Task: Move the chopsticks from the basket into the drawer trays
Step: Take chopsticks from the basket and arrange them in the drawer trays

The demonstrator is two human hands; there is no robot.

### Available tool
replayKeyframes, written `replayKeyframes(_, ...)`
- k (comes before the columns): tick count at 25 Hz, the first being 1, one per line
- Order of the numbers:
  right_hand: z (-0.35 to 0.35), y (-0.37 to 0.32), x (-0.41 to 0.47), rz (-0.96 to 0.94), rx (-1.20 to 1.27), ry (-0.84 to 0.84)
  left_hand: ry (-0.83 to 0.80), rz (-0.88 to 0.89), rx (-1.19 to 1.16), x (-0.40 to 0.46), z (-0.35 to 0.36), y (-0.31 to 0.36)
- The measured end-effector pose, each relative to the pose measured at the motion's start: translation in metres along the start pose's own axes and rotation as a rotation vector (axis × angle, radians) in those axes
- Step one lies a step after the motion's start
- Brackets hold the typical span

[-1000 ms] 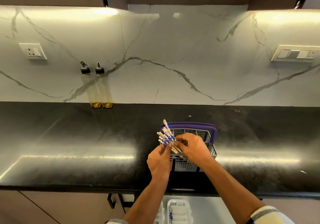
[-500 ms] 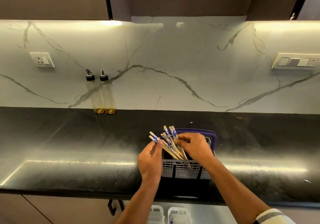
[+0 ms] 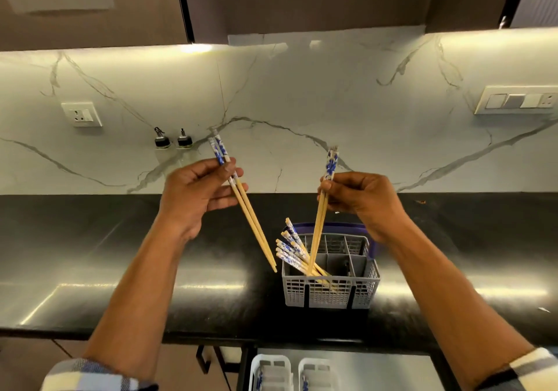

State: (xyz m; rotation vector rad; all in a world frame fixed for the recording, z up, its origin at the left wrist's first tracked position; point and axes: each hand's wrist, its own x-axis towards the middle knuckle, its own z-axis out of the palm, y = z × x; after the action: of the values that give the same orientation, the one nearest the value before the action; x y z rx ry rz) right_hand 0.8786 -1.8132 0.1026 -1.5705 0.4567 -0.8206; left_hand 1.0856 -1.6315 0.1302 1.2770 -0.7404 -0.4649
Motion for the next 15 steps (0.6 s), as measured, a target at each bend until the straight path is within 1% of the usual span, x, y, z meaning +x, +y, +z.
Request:
replayKeyframes(3, -0.005, 0.016, -0.017, 0.087, -0.002, -0.016, -0.063, -0.077, 0.022, -0.011, 0.000, -0.022)
replayKeyframes(6, -0.009, 0.047, -0.046, 0.207, 0.010, 0.016, -0.098, -0.186, 0.020, -0.029, -0.005, -0.059)
replayKeyframes(8, -0.009, 0.078, -0.074, 0.317, 0.028, 0.047, -0.162, -0.312, 0.054, -0.052, -0.013, -0.094)
replayKeyframes(10, -0.007, 0.118, -0.108, 0.437, 0.015, 0.079, -0.217, -0.480, 0.099, -0.080, -0.025, -0.140)
replayKeyframes(12, 0.001, 0.160, -0.145, 0.503, -0.039, 0.135, -0.207, -0.597, 0.146, -0.110, -0.035, -0.185)
replayKeyframes(15, 0.017, 0.220, -0.193, 0.598, -0.132, 0.195, -0.141, -0.648, 0.217, -0.147, -0.041, -0.246)
